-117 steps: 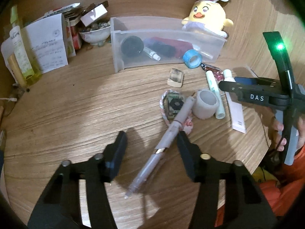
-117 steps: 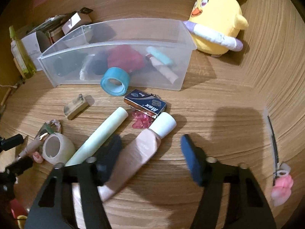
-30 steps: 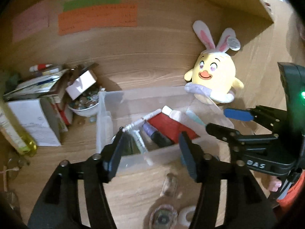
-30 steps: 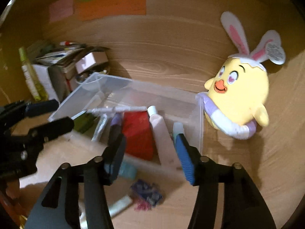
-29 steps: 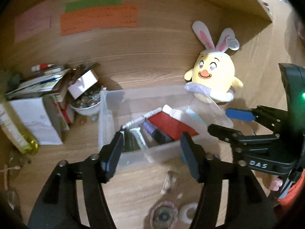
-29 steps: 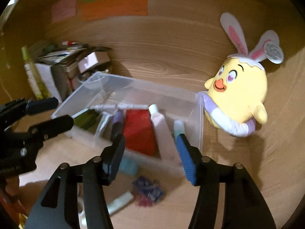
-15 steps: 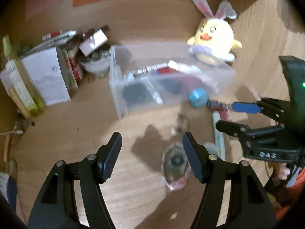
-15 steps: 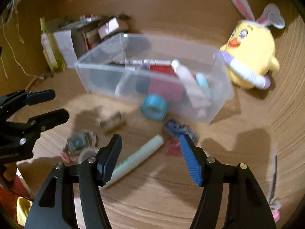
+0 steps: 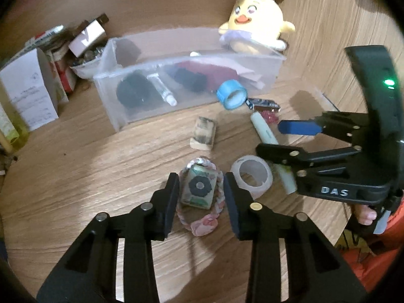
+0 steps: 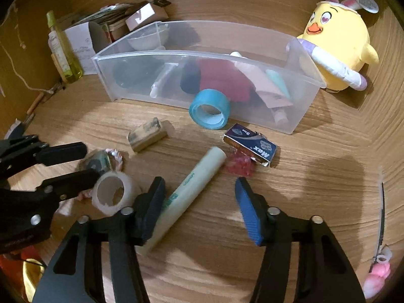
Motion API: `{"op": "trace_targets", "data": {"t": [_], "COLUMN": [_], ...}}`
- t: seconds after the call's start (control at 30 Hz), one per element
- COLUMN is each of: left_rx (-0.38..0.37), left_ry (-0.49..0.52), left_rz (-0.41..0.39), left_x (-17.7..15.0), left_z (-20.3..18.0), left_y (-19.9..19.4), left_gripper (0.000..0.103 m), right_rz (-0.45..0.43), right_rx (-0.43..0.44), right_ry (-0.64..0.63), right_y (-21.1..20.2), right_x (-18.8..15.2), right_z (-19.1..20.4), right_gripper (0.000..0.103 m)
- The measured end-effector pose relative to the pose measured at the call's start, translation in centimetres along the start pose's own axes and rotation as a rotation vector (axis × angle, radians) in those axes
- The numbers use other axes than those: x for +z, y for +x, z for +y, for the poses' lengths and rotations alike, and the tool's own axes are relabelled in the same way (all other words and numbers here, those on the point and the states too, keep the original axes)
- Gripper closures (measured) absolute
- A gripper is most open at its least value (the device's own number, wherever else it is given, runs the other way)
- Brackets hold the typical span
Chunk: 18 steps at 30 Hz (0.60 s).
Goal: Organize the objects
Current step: 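Grasp the green patterned card with the left tool while the right tool grasps the mint stick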
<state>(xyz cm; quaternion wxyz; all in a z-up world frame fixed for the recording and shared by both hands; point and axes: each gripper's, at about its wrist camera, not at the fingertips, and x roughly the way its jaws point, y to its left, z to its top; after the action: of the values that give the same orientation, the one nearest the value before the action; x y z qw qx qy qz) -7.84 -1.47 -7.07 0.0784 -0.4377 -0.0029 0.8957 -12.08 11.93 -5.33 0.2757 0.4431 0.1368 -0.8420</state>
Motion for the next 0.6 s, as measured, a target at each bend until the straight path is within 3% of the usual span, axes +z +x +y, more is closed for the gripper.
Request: {"op": "trace_targets", "data": {"t": [0.2,0.27,0.37,0.6], "left_rx": [0.002,0.006,0.012,0.009], "left_ry": [0.043,0.054,0.055,-0.008], "left_rz": [0.015,0.030,0.025,-0.024], "left_x": [-0.2,-0.1,0.1,0.4], "left_z": [-0.8,-1.0,-1.2,-0.5], "left_y": [0.3,0.6,0.8,-0.6], "left_gripper": [0.073,0.074,0.079,0.079], "right_rz": [-0.011,-0.013,-0.020,-0.063], "right_rx": [-0.004,-0.004,-0.006,0.019], "right_ry": [-0.041,-0.046,-0.043,0.014], "right_y": [-0.9,-1.1,-1.4,-3.1], "right_x": [-1.1,-1.4,-1.8,-2.4], "right_z": [-0.4,-0.6,-0.9,-2.4], "right_gripper": [0.075,0.087,0.089,0.089]}}
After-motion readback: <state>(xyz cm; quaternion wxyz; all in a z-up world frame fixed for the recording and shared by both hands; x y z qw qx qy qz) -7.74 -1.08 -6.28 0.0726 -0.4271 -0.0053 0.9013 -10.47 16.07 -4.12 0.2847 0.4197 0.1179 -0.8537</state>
